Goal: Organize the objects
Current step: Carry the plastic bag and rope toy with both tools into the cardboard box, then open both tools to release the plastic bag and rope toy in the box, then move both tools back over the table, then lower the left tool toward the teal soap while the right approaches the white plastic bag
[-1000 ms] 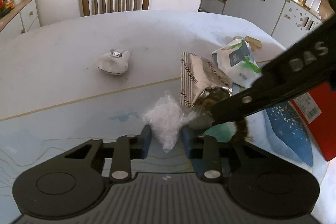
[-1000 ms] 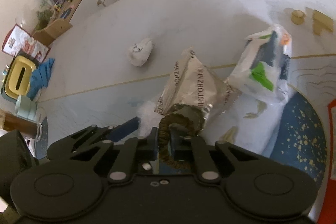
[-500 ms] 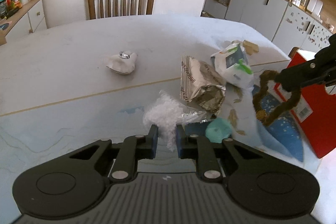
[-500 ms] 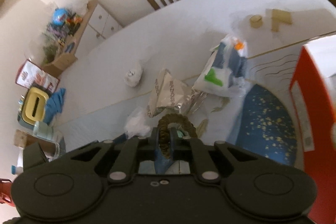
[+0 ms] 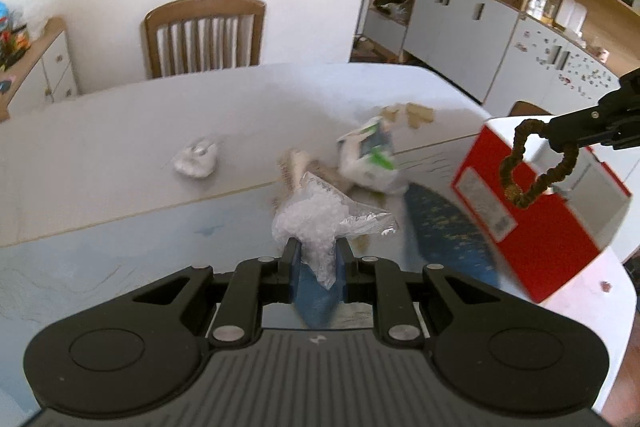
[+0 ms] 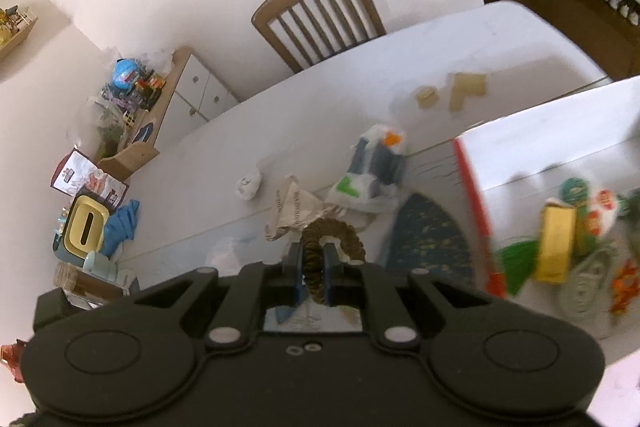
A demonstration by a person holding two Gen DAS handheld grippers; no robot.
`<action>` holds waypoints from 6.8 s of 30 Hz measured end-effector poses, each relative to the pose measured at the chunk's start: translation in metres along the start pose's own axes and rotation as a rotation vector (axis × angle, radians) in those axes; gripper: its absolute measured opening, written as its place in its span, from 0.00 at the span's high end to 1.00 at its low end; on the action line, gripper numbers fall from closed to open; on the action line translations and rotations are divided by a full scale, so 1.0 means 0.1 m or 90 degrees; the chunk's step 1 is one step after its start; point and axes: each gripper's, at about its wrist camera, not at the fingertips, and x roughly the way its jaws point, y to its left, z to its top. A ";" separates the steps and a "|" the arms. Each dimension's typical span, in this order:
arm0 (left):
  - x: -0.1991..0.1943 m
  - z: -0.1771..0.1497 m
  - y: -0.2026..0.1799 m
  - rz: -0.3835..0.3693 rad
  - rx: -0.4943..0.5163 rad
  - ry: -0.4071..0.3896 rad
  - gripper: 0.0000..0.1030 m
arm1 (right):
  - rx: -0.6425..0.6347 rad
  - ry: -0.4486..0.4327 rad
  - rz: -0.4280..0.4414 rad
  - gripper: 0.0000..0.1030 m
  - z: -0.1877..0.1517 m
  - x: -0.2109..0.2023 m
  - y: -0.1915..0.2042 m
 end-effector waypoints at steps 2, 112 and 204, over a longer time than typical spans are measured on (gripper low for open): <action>-0.04 0.05 -0.15 -0.007 0.012 -0.003 0.83 | 0.000 -0.011 -0.001 0.92 0.02 -0.14 -0.09; 0.94 0.81 -2.98 -0.119 0.121 0.036 0.81 | -0.087 -0.025 -0.095 0.41 -0.19 -1.02 -2.13; 1.28 -0.27 -0.19 0.063 0.038 0.012 0.00 | -0.072 0.103 -0.221 0.13 0.61 2.20 -0.06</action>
